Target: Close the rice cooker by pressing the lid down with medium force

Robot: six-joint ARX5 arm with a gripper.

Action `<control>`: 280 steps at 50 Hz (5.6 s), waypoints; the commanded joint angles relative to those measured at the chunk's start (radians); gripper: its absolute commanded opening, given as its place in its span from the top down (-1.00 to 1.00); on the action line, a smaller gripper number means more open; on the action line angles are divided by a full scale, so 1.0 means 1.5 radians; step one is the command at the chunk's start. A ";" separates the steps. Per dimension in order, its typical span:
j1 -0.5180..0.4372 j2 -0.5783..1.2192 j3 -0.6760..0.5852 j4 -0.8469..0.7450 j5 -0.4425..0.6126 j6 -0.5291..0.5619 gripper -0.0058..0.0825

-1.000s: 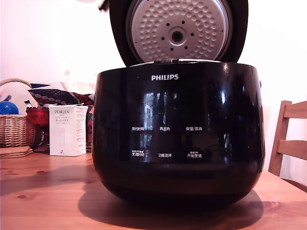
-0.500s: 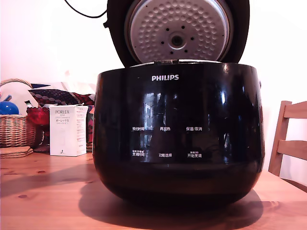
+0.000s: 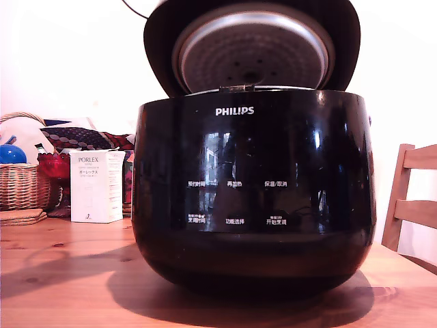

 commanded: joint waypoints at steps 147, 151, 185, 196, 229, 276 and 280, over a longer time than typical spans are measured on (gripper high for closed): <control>-0.075 -0.593 -1.036 0.704 -0.128 0.021 0.91; -0.075 -0.593 -1.047 0.705 -0.130 0.021 0.91; -0.074 -0.590 -1.144 0.734 -0.120 0.016 0.92; -0.075 -0.566 -1.146 0.730 -0.120 0.016 0.92; -0.078 -0.534 -1.183 0.693 -0.121 0.021 0.92; 0.114 -0.696 -1.025 0.836 -0.202 0.057 0.91; 0.150 -0.713 -1.020 0.836 -0.221 0.069 0.91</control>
